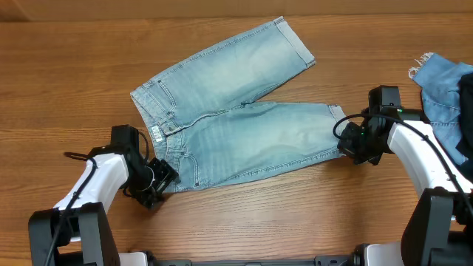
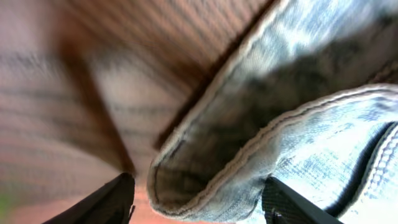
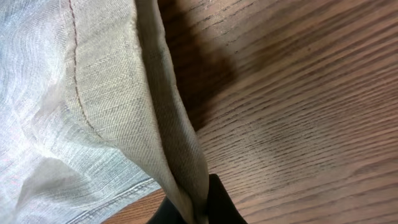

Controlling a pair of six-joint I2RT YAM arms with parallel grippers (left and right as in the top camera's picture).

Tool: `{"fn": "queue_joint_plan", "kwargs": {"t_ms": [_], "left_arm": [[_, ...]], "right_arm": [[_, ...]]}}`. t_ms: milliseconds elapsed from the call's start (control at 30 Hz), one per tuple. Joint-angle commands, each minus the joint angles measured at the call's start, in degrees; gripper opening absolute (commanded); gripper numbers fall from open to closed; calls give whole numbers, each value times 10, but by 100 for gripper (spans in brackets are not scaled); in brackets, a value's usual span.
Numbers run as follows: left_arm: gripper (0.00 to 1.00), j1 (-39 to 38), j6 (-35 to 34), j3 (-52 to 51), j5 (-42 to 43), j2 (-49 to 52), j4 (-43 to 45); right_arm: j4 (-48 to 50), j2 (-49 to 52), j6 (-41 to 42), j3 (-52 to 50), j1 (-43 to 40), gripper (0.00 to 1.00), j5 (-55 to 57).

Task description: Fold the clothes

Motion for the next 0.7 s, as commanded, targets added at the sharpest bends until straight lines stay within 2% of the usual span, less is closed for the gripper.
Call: {"fn": "queue_joint_plan", "kwargs": {"t_ms": [0,100,233,400,500,600,667], "left_arm": [[61,-3,-18,-16,-45,3,32],[50,-3,-14,-16,-67,3,47],[47,-3,-14,-16,-55,3,50],[29,-3,-14,-16,-42,3,47],[15,-3,-13,-16,-36,3,51],[6,-3,6,-16,-36,1,51],[4,-2,20,-16,-36,-7,52]], "right_arm": [[3,-9,1,14,-5,4,10],[3,-9,1,14,-5,4,10],[3,-9,1,14,-5,4,10],[3,-9,1,14,-5,4,10],[3,-9,1,14,-5,4,10],[2,-9,1,14,-5,4,10],[0,-9,1,14,-5,4,11]]}}
